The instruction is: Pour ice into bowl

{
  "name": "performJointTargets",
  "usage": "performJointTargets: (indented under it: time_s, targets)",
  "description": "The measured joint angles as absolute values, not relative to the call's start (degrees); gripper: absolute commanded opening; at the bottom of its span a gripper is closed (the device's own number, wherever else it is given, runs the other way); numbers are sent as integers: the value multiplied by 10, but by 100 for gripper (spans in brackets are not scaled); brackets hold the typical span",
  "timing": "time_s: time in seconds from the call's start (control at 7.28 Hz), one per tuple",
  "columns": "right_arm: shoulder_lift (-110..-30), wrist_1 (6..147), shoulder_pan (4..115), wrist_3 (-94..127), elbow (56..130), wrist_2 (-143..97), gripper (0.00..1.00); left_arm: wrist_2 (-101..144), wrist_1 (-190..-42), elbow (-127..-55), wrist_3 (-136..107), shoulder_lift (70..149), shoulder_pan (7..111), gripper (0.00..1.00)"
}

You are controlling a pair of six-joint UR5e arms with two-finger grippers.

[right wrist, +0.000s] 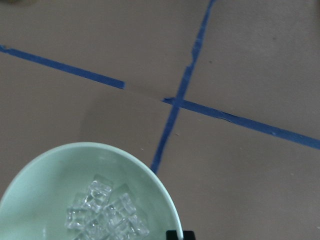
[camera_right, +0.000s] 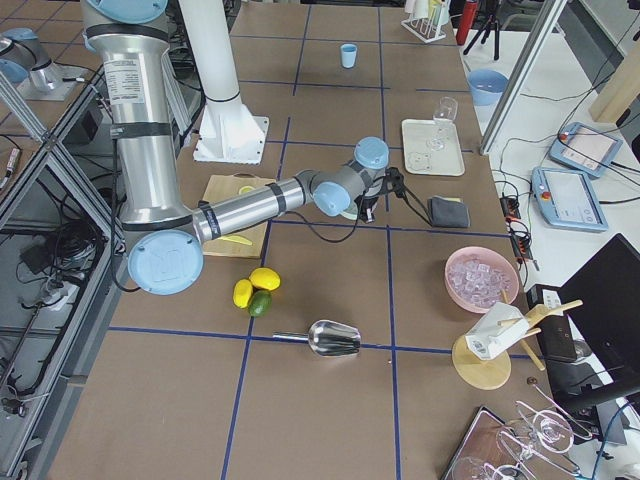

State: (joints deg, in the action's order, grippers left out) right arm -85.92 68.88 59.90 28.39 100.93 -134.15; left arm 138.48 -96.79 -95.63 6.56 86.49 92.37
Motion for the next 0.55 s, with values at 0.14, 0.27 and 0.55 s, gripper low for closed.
performJointTargets:
  time_s: [0.14,0.27,0.55]
  targets:
    - [-881,677,608,266,997,-1345,0,1385,-967,-956,66,865,924,100]
    - [-893,636,612,262,969,-1346,0,1385,-967,-957,67,865,924,100]
    - [-902,532,619,264,900,-1347,0,1386,-968,-958,66,865,924,100]
